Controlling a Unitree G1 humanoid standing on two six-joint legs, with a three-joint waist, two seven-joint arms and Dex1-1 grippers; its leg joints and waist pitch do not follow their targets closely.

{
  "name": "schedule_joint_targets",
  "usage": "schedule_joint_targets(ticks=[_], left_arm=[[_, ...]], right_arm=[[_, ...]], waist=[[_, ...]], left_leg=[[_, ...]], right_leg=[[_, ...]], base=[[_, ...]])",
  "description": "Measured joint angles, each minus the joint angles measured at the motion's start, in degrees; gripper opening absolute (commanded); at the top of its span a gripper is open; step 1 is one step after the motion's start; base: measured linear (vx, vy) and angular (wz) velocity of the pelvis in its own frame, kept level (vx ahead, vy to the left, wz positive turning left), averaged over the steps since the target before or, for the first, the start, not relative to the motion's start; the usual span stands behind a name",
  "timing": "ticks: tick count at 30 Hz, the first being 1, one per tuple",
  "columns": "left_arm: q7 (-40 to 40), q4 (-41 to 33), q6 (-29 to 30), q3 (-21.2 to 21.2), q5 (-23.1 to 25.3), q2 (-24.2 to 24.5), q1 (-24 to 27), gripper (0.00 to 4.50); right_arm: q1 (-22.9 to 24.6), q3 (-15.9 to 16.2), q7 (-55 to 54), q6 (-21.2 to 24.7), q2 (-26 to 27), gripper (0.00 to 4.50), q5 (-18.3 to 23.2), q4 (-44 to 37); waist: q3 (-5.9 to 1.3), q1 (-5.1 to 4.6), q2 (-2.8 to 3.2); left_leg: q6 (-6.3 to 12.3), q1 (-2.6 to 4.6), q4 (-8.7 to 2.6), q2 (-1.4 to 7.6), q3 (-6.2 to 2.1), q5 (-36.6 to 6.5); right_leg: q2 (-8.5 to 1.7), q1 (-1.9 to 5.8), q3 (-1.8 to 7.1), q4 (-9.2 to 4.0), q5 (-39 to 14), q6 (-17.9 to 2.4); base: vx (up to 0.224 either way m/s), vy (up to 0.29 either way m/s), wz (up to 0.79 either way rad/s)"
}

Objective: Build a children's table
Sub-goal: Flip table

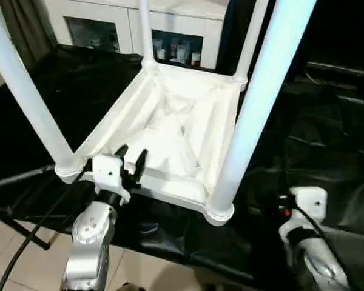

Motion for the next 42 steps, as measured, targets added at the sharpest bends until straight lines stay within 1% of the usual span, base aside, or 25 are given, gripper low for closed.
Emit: schedule_joint_targets(ticks=[1,2,3,4,5,6,7,8,9,10,11,12,13,14,16,17,19,20,23,26,30,34,36,38,42], left_arm=[[0.0,-0.9,-0.4,-0.2,0.0,-0.1,0.5,2.64],[0.1,-1.7,-0.8,-0.2,0.1,-0.2,1.1,2.64],[0.3,-2.4,-1.1,-0.2,0.1,-0.1,1.6,2.64],[0.8,-3.5,-1.4,0.1,0.2,0.2,3.0,2.64],[1.4,-4.4,-1.4,0.4,0.4,0.6,4.3,2.64],[1.8,-4.4,-1.3,0.5,0.7,0.8,5.3,2.64],[2.3,-4.6,-1.2,0.5,0.8,0.6,6.2,2.64],[2.7,-5.4,-1.2,0.4,1.3,0.4,7.1,2.64],[3.2,-6.5,-1.2,0.1,1.5,0.2,8.2,2.64],[4.0,-7.7,-1.1,0.1,2.4,0.0,9.8,2.64],[4.5,-8.0,-0.9,0.1,2.6,0.0,10.5,2.64],[5.0,-8.2,-0.9,0.2,2.9,0.0,11.0,2.64],[5.5,-8.2,-0.6,0.3,3.3,0.0,11.6,2.64],[6.0,-8.3,-0.5,0.4,3.8,0.2,12.4,2.64],[6.9,-8.3,-0.5,0.9,3.9,0.2,14.7,2.64],[7.1,-8.3,-0.6,1.5,3.8,0.3,15.5,2.64],[6.9,-9.0,-1.4,2.7,2.1,0.2,17.6,2.64],[6.9,-9.4,-1.8,2.7,1.3,0.1,18.5,2.64],[6.7,-10.5,-2.0,2.9,0.3,0.1,20.0,2.97],[6.0,-13.5,-2.9,4.2,-1.2,1.3,22.5,3.25],[5.8,-15.0,-2.5,10.0,-4.3,2.8,25.8,3.44],[7.6,-16.0,-0.7,13.9,-5.8,4.8,22.7,3.81],[7.6,-17.0,0.3,15.2,-6.4,7.1,20.1,3.87],[7.5,-17.0,1.7,16.3,-7.6,9.3,17.1,4.25],[3.6,-13.5,5.2,16.3,-12.0,12.7,10.5,4.43]], right_arm=[[0.1,-0.2,0.2,0.0,-0.1,4.13,0.0,0.0],[0.0,-0.4,0.3,0.0,-0.2,4.13,0.0,0.1],[0.0,-0.3,0.7,-0.1,-0.3,4.13,0.0,0.3],[0.0,0.1,1.3,-0.2,-0.2,4.13,0.1,0.4],[0.0,0.4,1.5,-0.4,-0.4,4.13,0.2,0.7],[0.2,0.3,1.6,-0.4,-0.8,4.13,0.2,1.2],[0.0,0.0,1.7,-0.6,-1.6,4.13,0.2,1.5],[-0.9,-0.1,1.9,-1.1,-2.4,4.13,0.1,2.3],[-1.8,-0.5,2.0,-1.2,-2.8,4.13,0.1,2.9],[-2.9,-0.9,2.2,-1.5,-3.2,4.13,0.2,3.9],[-3.3,-1.4,2.4,-1.6,-3.4,4.13,0.3,4.4],[-3.6,-2.0,2.4,-1.8,-3.7,4.13,0.4,5.0],[-4.4,-3.0,2.4,-1.8,-4.3,4.13,0.7,5.7],[-4.9,-3.7,2.6,-2.3,-5.1,4.13,1.0,6.3],[-5.2,-5.6,3.3,-3.3,-7.4,4.13,1.5,7.6],[-5.1,-6.2,3.6,-3.6,-8.1,4.13,1.5,8.0],[-5.0,-7.2,7.0,-4.7,-9.9,4.13,3.8,9.4],[-4.9,-7.7,8.7,-5.2,-10.7,4.43,4.7,10.1],[-4.8,-8.8,13.9,-5.3,-11.7,4.49,8.5,10.4],[-2.7,-8.9,21.5,-4.7,-13.2,4.5,13.8,8.8],[2.1,-8.2,30.9,-2.9,-16.1,4.5,18.5,7.4],[3.7,-5.9,39.0,1.6,-19.1,4.5,23.8,3.8],[3.9,-5.1,40.6,3.0,-20.5,4.5,24.9,1.5],[3.7,-4.5,41.7,3.7,-20.5,4.5,26.1,0.2],[1.6,-1.5,43.0,4.3,-20.2,4.5,26.5,0.0]], waist=[[-0.08,0.32,0.05],[-0.09,0.23,-0.04],[-0.21,-0.43,0.15],[-0.03,-1.44,-0.47],[0.03,-2.3,-0.94],[0.06,-2.81,-0.83],[-0.16,-3.58,-1.27],[-0.31,-4.0,-1.56],[-0.38,-4.4,-1.61],[-0.55,-4.95,-1.86],[-0.73,-4.93,-2.16],[-0.95,-4.7,-2.55],[-1.05,-3.96,-3.02],[-0.91,-3.51,-3.11],[-0.34,-2.79,-2.79],[-0.21,-2.49,-2.72],[-0.08,-2.02,-2.83],[0.0,-1.89,-2.9],[0.15,-1.12,-3.11],[0.18,-0.52,-3.2],[0.15,-0.1,-3.24],[0.28,0.91,-2.35],[0.37,1.1,-1.97],[0.48,1.24,-1.55],[0.54,1.48,-1.6]], left_leg=[[0.97,0.12,1.26,-1.25,-1.38,-1.3],[0.04,0.2,1.72,-1.94,-1.47,-1.9],[-0.13,0.89,1.72,-2.52,-0.77,-2.4],[0.52,1.04,1.46,-2.5,0.71,-2.6],[1.04,0.75,1.36,-2.73,0.45,-2.6],[1.28,0.61,1.34,-2.77,0.03,-2.7],[1.13,0.71,1.32,-2.74,-0.09,-2.5],[1.21,0.71,1.16,-2.66,-0.1,-2.4],[1.38,0.69,0.75,-2.64,-0.14,-2.1],[1.81,0.59,0.3,-2.62,-0.23,-1.5],[2.01,0.35,0.16,-2.64,-0.21,-1.1],[2.01,-0.15,0.32,-2.64,-0.17,-1.0],[1.97,-0.5,0.27,-2.57,-0.11,-0.8],[1.62,-0.46,-0.04,-2.55,-0.11,-0.7],[1.39,0.13,-0.69,-2.57,0.23,-0.6],[1.34,0.2,-0.84,-2.56,0.21,-0.5],[1.0,0.41,-1.19,-2.51,0.15,-0.3],[0.97,0.56,-1.28,-2.51,0.16,-0.3],[0.92,0.93,-1.4,-2.51,0.16,-0.3],[0.82,0.96,-1.41,-2.51,0.17,-0.2],[0.82,0.91,-1.4,-2.51,0.23,-0.2],[0.83,0.92,-1.39,-2.51,0.23,-0.2],[0.83,1.01,-1.39,-2.51,0.23,-0.2],[0.83,1.23,-1.4,-2.51,0.21,-0.2],[0.78,1.48,-1.41,-2.51,0.22,-0.2]], right_leg=[[0.77,0.15,2.51,-0.09,0.0,1.1],[1.02,0.15,4.04,-0.2,0.0,1.7],[1.33,-0.18,4.97,-0.41,-0.3,1.9],[0.44,-0.89,3.91,-0.18,-2.0,-0.2],[-0.56,-0.75,0.68,0.66,-3.0,-2.5],[-0.8,-0.28,-2.12,0.85,-2.8,-3.9],[-0.46,1.24,-4.22,0.79,-1.9,-5.4],[-0.15,2.24,-5.56,0.98,-1.9,-5.6],[-0.03,2.6,-6.73,1.45,-2.1,-5.4],[-0.04,2.98,-7.19,2.15,-2.5,-4.8],[-0.32,3.36,-6.95,1.72,-3.1,-4.4],[-0.56,3.43,-6.69,0.62,-3.6,-2.9],[-0.63,3.32,-6.77,0.7,-3.1,-1.8],[-0.66,3.21,-6.78,0.72,-3.0,-1.7],[-0.88,3.26,-6.87,0.74,-3.0,-1.6],[-0.88,3.2,-6.95,0.78,-3.0,-1.6],[-0.85,3.19,-7.07,0.84,-2.9,-1.8],[-0.84,3.2,-7.07,0.84,-2.9,-1.8],[-0.82,3.24,-7.06,0.85,-2.9,-1.8],[-0.83,3.29,-7.04,0.81,-2.9,-1.8],[-0.83,3.44,-6.96,0.7,-2.8,-2.1],[-0.8,3.7,-6.96,0.54,-2.7,-2.1],[-0.79,3.8,-6.96,0.53,-2.7,-2.1],[-0.79,4.04,-6.98,0.53,-2.7,-2.1],[-0.8,4.13,-6.94,0.67,-2.7,-2.1]], base=[[0.01,0.168,-0.55],[-0.002,0.23,-0.54],[-0.057,0.194,-0.47],[-0.057,0.194,-0.47],[-0.079,0.17,-0.37],[-0.017,0.178,-0.14],[-0.017,0.178,-0.14],[0.009,0.117,-0.02],[-0.015,0.059,-0.07],[-0.015,0.059,-0.07],[0.0,0.0,0.0],[-0.062,-0.04,-0.01],[-0.062,-0.04,-0.01],[-0.079,-0.072,-0.02],[-0.082,-0.063,-0.02],[-0.066,-0.047,-0.04],[-0.053,-0.049,0.0],[0.0,0.0,0.0],[0.0,0.0,0.0],[0.0,0.0,0.0],[0.027,0.006,-0.01],[0.014,0.003,-0.01],[0.0,0.0,0.0],[0.0,0.0,0.0],[0.0,0.0,0.0]])
